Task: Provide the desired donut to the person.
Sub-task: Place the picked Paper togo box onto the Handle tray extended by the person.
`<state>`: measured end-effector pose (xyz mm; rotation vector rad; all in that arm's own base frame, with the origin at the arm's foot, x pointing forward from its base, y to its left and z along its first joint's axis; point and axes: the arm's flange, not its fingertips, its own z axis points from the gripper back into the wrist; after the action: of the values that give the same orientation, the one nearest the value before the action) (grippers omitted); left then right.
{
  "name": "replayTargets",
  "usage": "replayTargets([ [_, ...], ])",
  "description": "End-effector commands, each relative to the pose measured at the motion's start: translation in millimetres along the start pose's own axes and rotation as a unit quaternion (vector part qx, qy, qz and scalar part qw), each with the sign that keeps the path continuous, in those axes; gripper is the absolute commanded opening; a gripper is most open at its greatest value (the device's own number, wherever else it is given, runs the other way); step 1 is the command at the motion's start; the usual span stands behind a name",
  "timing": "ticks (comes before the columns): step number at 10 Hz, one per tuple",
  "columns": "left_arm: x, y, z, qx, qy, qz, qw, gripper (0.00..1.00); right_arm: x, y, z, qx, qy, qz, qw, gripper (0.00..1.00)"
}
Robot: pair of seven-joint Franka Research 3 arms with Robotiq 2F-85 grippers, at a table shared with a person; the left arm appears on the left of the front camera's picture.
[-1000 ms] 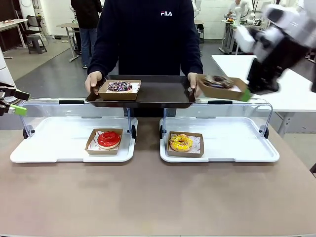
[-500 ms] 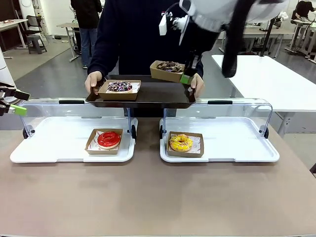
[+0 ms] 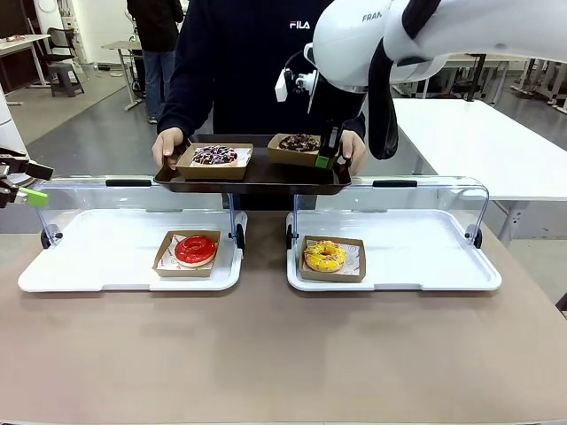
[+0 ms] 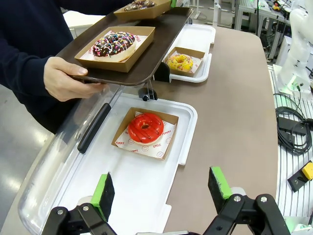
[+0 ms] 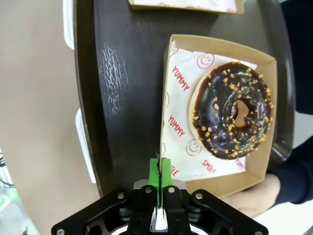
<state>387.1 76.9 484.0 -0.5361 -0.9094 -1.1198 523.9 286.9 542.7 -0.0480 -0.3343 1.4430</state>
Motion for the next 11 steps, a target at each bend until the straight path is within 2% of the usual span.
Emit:
replayTargets([
  [1, -0.7, -0.3, 1.0, 0.000, -0.003, 0.000, 1.000, 1.00, 0.4, -14.6, -9.3, 0.005, 0.011, 0.037, 0.999, 0.01],
  [5, -0.7, -0.3, 1.0, 0.000, -0.003, 0.000, 1.000, 1.00, 1.9, -18.0, -20.6, -0.009, 0.019, 0.066, 0.998, 0.01],
  [6, -0.7, -0.3, 1.0, 0.000, -0.003, 0.000, 1.000, 1.00, 2.2, -17.5, -20.5, -0.003, 0.015, 0.069, 0.998, 0.61],
  [7, -0.7, -0.3, 1.0, 0.000, -0.003, 0.000, 1.000, 1.00, 3.4, -17.5, -18.0, 0.001, 0.013, 0.068, 0.998, 0.61],
  [8, -0.7, -0.3, 1.0, 0.000, -0.003, 0.000, 1.000, 1.00, 3.8, -17.4, -11.9, 0.008, 0.012, 0.068, 0.998, 1.00],
  [9, -0.7, -0.3, 1.0, 0.000, -0.003, 0.000, 1.000, 1.00, 4.7, -17.9, -7.0, 0.008, 0.011, 0.064, 0.998, 0.65],
  [10, -0.7, -0.3, 1.0, 0.000, -0.003, 0.000, 1.000, 1.00, 5.6, -19.0, -3.6, 0.020, 0.004, 0.064, 0.998, 1.00],
  [11, -0.7, -0.3, 1.0, 0.000, -0.003, 0.000, 1.000, 1.00, 6.1, -21.2, -1.4, 0.022, 0.002, 0.056, 0.998, 1.00],
])
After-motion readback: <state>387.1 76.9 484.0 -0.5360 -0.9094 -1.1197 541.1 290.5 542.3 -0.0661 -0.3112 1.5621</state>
